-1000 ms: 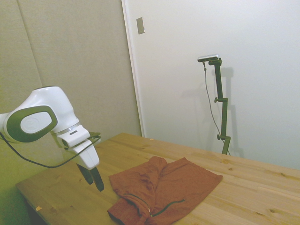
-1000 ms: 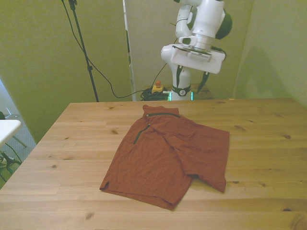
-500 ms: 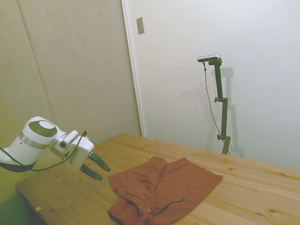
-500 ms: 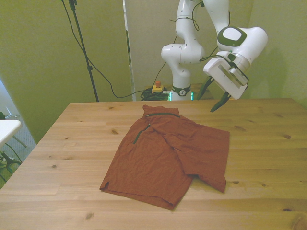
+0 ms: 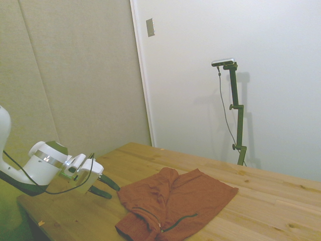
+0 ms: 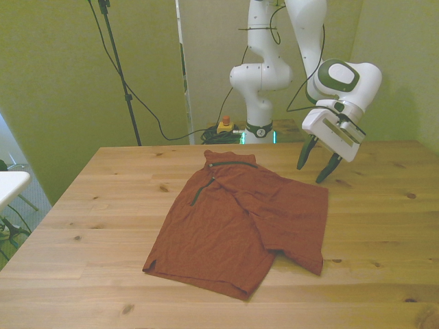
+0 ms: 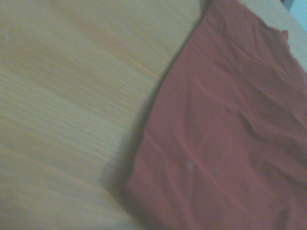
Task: Fold the shorts
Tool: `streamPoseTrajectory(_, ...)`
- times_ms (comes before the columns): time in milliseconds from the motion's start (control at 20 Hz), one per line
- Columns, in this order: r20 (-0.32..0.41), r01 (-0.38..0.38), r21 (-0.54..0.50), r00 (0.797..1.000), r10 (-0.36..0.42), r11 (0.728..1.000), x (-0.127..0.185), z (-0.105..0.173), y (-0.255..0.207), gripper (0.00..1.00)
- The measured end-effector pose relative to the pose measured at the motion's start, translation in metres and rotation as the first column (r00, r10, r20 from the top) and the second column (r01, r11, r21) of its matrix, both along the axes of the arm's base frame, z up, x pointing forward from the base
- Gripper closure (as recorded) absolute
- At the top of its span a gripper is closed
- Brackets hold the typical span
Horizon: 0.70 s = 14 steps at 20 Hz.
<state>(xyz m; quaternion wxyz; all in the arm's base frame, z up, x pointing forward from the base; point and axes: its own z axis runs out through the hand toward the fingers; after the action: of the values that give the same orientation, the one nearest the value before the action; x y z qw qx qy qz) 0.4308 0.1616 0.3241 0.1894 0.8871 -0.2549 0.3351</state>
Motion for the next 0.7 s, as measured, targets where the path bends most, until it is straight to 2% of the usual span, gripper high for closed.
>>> streamPoseTrajectory(200, -0.036, -0.012, 0.062, 0.999, 0.014, 0.998, 0.012, 0.007, -0.011, 0.00)
streamPoseTrajectory(700, -0.069, 0.058, 0.107, 0.996, -0.051, 0.993, 0.040, 0.025, -0.069, 0.00)
